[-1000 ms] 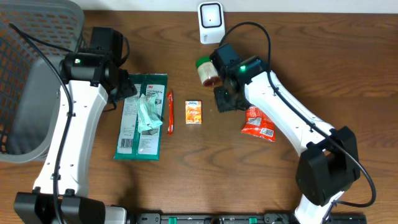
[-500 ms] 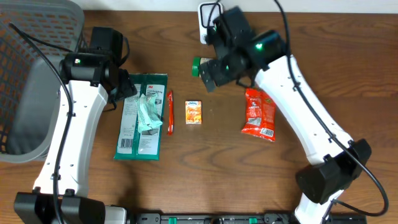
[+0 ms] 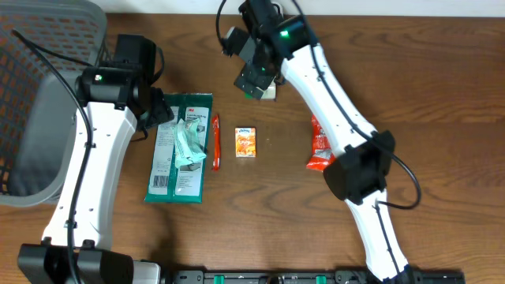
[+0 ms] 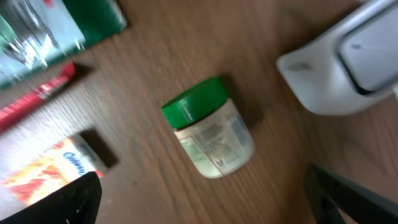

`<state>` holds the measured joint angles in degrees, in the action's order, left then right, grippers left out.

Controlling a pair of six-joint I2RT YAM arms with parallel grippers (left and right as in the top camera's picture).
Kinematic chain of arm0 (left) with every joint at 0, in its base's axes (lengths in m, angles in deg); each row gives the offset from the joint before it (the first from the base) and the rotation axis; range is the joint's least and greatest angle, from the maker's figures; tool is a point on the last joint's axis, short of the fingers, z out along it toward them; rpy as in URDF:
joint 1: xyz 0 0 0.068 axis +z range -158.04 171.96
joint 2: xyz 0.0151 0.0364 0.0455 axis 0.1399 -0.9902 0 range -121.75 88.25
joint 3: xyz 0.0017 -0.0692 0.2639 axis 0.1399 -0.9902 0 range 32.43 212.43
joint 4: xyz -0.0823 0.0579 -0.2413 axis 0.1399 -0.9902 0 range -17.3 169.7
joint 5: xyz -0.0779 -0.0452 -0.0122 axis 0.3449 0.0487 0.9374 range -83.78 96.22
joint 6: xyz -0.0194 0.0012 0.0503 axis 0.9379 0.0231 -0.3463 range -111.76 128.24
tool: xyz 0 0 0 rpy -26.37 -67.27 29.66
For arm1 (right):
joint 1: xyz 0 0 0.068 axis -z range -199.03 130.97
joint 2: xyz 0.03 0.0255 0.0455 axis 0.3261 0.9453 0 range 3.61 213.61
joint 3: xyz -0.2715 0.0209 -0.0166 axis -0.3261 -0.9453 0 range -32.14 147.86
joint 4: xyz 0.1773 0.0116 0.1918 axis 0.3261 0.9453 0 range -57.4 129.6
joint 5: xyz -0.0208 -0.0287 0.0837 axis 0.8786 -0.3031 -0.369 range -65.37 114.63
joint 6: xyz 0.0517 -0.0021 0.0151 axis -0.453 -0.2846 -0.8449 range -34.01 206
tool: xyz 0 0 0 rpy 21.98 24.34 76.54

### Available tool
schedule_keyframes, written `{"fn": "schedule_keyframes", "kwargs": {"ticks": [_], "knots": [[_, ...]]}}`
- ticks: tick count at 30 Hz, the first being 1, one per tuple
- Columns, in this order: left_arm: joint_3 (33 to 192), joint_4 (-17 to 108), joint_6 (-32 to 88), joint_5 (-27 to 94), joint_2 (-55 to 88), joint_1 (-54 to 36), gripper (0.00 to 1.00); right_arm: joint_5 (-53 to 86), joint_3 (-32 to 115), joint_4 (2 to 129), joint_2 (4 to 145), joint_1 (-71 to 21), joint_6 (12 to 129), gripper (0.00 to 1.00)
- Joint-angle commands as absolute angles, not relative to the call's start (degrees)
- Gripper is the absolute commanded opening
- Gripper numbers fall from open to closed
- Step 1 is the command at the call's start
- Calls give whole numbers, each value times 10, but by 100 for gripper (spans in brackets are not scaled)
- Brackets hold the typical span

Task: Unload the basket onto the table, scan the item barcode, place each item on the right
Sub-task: 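Lift the jar with the right gripper toward the white scanner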

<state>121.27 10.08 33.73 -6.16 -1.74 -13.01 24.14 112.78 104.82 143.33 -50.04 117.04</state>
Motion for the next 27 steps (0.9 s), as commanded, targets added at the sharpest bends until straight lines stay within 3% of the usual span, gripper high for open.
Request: {"fn": "schedule_keyframes", "kwargs": {"ticks": [1,8,17,23,27], "knots": [[1211,99,341,-71,-17,-128,82,242,1132,1035,1462,-504,1234,96],[1211,99,341,-71,-17,-128,82,242,1132,1004,1521,-516,1300,92],[1211,99,341,-71,-17,-128,82,244,1131,955,1561,-517,1300,91],[1211,99,341,-71,-17,-128,82,262,1128,960,1562,-516,1300,75],[1211,99,341,-71,-17,-128,83,307,1128,963,1562,-516,1300,74]]}}
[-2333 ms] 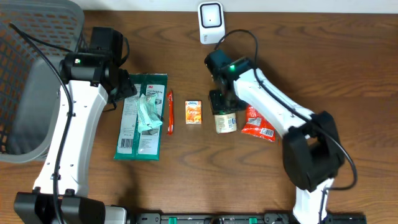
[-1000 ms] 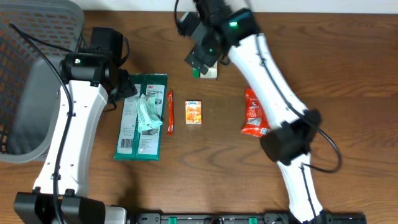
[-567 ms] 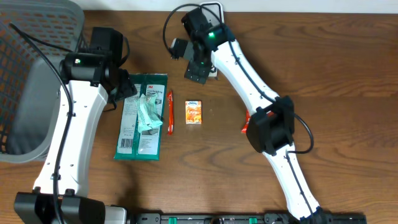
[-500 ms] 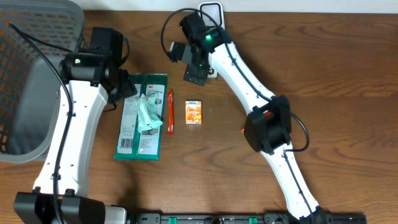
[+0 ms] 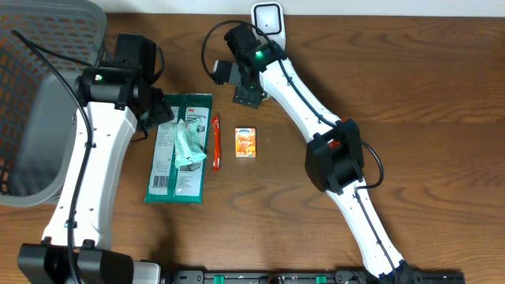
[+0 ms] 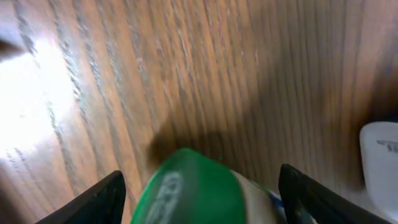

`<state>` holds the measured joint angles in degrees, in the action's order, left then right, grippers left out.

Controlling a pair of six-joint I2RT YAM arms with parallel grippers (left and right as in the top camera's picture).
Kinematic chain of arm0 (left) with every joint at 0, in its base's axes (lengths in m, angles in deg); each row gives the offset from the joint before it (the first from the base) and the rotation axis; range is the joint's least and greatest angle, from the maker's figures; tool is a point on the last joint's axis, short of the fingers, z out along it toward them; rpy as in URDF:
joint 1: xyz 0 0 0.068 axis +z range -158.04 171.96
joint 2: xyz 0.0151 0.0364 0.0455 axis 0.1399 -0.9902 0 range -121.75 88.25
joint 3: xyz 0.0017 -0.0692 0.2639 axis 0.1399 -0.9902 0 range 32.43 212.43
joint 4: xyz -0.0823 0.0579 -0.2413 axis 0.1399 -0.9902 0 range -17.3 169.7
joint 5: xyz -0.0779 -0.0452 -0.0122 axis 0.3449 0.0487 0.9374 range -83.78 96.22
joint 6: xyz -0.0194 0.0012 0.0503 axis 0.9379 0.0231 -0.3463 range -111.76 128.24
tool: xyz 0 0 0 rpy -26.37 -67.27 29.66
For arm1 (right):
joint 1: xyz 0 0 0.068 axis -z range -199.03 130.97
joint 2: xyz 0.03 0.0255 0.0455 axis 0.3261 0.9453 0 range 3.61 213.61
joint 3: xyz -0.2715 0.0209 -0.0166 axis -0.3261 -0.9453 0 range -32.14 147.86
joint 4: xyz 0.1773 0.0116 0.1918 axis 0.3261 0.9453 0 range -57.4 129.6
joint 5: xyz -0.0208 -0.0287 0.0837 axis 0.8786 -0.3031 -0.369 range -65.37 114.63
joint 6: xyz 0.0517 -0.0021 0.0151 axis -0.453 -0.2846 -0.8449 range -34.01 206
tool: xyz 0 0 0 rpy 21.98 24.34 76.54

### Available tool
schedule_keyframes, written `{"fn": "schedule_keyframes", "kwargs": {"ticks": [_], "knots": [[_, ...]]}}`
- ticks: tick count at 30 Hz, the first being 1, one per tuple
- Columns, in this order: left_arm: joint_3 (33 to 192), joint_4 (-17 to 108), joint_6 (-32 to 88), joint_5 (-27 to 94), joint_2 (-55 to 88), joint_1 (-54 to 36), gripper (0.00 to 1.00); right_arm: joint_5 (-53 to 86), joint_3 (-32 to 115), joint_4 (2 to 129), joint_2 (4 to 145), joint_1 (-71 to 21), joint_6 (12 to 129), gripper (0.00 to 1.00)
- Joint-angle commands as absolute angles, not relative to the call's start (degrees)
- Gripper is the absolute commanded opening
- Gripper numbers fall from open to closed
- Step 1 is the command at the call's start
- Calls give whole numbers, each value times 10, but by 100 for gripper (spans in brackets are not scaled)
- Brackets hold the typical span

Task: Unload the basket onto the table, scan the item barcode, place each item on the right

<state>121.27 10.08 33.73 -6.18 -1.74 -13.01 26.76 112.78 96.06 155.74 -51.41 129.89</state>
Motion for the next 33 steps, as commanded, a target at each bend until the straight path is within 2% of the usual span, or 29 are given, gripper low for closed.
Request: {"fn": "schedule_keyframes", "kwargs": {"ticks": [1,10,18,21,24,26,28,33], "knots": [[1211,99,341,-71,-17,-128,83,323,1128,963,1562,-517,1297,74],[1211,99,341,-71,-17,-128,83,336,1129,1054,1533,-526,1206,74],[1211,99,341,-71,-17,-128,83,333,1129,1145,1477,-526,1019,76],[1211,99,341,-71,-17,-128,83,326,1129,1169,1418,-515,933,84],[1211,99,341,-71,-17,-128,83,283,1129,1142,1392,-485,873,99],[1211,99,341,-71,-17,-128,83,223,1129,1115,1397,-456,837,99],[1211,99,341,-71,-17,-128,83,151,1129,1087,1415,-425,823,95],[1211,99,341,-71,-17,-128,83,131,1129,1044,1446,-391,804,95]]}}
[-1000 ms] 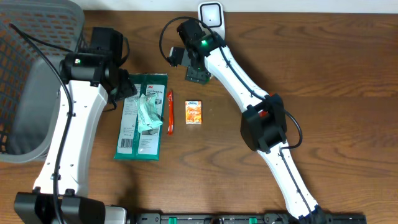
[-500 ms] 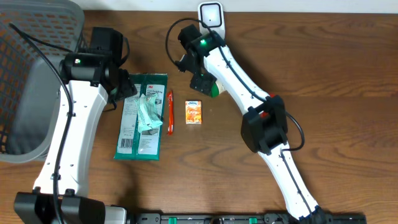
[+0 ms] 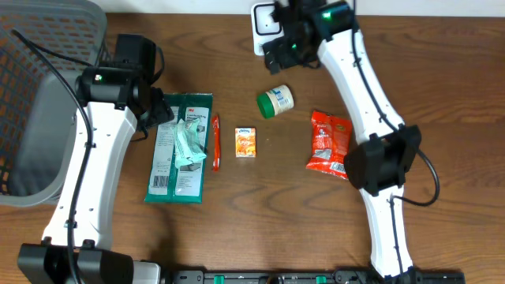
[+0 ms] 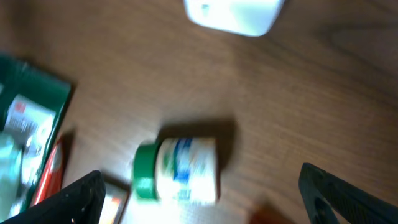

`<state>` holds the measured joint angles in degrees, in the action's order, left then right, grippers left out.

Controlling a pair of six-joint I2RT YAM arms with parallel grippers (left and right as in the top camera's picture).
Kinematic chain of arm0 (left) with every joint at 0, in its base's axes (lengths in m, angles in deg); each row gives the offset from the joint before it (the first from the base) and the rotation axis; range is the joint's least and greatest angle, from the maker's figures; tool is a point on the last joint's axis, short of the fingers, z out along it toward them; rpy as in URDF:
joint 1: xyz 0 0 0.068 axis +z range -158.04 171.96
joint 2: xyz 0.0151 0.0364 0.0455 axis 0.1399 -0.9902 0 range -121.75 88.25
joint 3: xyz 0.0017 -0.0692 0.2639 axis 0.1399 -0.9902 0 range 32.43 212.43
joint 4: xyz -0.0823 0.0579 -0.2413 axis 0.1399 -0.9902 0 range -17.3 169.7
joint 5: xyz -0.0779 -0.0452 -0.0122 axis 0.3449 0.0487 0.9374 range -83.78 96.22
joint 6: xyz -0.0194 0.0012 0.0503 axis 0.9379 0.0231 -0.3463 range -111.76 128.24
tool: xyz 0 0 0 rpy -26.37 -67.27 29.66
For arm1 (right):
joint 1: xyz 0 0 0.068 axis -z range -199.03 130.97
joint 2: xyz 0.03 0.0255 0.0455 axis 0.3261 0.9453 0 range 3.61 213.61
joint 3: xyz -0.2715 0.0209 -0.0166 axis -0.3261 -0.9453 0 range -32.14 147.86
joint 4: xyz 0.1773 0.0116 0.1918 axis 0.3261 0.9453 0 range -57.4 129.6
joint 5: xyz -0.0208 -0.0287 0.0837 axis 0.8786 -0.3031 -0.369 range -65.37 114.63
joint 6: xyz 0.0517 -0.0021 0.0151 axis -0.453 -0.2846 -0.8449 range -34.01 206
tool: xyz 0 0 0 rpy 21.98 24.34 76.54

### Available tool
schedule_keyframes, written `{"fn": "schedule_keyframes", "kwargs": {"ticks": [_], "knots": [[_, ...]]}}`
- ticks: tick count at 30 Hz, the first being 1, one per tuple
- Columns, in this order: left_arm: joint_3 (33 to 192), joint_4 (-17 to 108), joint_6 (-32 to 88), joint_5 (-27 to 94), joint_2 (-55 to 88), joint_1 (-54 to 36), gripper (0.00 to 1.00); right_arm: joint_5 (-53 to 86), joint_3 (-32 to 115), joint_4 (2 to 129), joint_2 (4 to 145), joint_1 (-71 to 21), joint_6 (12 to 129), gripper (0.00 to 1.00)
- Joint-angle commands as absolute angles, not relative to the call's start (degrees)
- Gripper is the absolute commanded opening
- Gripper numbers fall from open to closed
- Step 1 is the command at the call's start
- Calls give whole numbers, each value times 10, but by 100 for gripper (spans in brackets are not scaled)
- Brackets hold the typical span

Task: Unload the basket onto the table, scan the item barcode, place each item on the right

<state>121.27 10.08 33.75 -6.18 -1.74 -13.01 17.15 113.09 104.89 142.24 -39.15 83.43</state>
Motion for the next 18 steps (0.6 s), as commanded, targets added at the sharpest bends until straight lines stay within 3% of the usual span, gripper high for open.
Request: {"fn": "schedule_keyframes", "kwargs": {"ticks": [1,18], "knots": [[1211,99,341,-71,-17,-128,83,131,1129,1040,1454,-388,803,94],[1211,99,341,-71,-17,-128,83,2,1123,1079,1528,-388,758,78]]}}
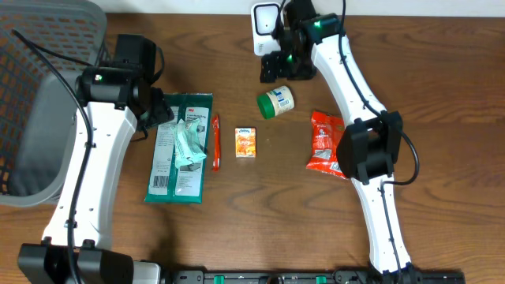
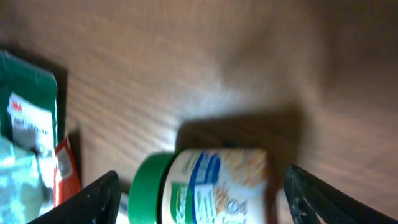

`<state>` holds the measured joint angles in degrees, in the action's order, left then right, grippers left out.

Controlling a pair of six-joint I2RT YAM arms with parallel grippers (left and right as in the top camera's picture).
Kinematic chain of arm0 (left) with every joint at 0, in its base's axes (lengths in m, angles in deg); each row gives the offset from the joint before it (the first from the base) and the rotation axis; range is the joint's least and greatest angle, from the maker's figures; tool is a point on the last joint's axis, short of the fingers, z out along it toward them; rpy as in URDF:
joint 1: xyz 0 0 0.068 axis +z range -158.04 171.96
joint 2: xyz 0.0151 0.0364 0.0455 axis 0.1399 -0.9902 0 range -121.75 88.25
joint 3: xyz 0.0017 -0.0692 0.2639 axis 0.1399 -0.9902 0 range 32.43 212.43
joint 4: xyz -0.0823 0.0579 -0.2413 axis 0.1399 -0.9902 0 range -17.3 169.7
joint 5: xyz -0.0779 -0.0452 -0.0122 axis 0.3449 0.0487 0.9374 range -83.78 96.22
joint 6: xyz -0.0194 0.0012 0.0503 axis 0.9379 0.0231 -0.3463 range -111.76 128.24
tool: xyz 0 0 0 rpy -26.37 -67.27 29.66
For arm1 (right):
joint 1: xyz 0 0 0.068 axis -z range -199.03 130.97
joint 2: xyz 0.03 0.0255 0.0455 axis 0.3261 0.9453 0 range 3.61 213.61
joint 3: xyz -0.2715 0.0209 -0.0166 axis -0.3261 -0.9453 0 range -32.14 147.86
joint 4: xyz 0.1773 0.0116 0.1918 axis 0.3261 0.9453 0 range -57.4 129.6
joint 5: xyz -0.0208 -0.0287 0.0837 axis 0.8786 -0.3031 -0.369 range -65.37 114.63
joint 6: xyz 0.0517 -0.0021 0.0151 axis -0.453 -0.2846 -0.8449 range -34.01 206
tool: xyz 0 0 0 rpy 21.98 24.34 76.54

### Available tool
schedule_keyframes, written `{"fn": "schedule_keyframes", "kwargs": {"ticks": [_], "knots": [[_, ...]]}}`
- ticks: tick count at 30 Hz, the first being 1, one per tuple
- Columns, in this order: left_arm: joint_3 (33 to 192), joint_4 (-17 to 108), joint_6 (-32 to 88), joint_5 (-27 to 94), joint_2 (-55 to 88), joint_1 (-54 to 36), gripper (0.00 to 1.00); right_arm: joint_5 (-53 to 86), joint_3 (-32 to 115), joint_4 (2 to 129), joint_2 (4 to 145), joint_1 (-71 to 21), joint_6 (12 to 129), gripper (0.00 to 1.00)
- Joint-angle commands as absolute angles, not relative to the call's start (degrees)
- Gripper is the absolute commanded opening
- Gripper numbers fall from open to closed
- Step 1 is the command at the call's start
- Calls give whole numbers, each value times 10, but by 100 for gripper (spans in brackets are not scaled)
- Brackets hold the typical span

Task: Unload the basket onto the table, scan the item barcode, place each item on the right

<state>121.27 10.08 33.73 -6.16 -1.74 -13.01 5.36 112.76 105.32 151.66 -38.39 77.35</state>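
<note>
A small jar with a green lid (image 1: 276, 101) lies on its side on the wooden table, lid to the left. The white barcode scanner (image 1: 267, 17) stands at the table's far edge, just behind it. My right gripper (image 1: 282, 68) hangs open between scanner and jar. In the right wrist view the jar (image 2: 211, 186) fills the bottom of the frame between the two dark fingertips (image 2: 93, 199), its blue and white label blurred. My left gripper (image 1: 158, 110) rests over the top edge of a green 3M package (image 1: 181, 146); its jaws are too small to read.
A red stick (image 1: 215, 142) and a small orange box (image 1: 246, 142) lie left of the jar, a red snack packet (image 1: 326, 142) to its lower right. A grey mesh basket (image 1: 39, 95) stands at the far left.
My right gripper has moved from beside the scanner down towards the jar, which now looms larger between the open fingers. The jar and the left arm have not moved.
My right gripper was open above the lying jar, then low around it with the lid close between the fingers. Then it was open up by the scanner, the jar lying a little further right with another side of its label up. Now it is low over the jar again.
</note>
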Motion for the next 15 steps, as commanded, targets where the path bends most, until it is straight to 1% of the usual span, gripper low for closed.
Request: {"fn": "schedule_keyframes", "kwargs": {"ticks": [1,3,6,10,12,15], "knots": [[1211,99,341,-71,-17,-128,83,1,1123,1093,1527,-388,754,78],[1211,99,341,-71,-17,-128,83,4,1123,1122,1526,-388,753,79],[1211,99,341,-71,-17,-128,83,5,1123,1180,1525,-388,753,88],[1211,99,341,-71,-17,-128,83,7,1123,1248,1524,-392,763,93],[1211,99,341,-71,-17,-128,83,25,1123,1258,1522,-393,766,99],[1211,99,341,-71,-17,-128,83,63,1123,1259,1507,-394,774,99]]}}
